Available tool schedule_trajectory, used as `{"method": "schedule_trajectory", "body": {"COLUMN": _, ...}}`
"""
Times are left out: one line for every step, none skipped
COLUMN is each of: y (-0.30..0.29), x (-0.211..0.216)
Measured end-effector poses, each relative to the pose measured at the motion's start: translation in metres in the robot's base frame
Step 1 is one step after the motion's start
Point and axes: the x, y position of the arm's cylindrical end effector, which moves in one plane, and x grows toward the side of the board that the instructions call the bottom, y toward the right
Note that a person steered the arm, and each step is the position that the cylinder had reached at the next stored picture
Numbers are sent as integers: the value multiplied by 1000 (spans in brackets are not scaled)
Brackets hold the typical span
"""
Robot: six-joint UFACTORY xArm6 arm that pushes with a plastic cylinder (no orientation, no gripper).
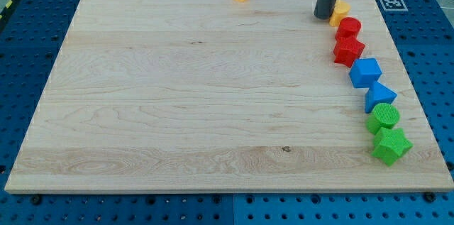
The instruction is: Move the yellow hexagon to the top of the yellow heart
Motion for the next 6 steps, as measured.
{"method": "schedule_trajectory", "body": {"y": -8, "x": 0}}
{"method": "schedule_trajectory", "body": {"y": -39, "x": 0}}
{"method": "schedule_trajectory", "body": {"y": -86, "x": -2}}
{"method": "schedule_trajectory", "body": {"y": -138, "x": -8}}
{"method": "schedule_trajectory", "body": {"y": -184, "x": -30}}
{"method": "schedule_trajectory", "body": {"y": -224, "x": -55}}
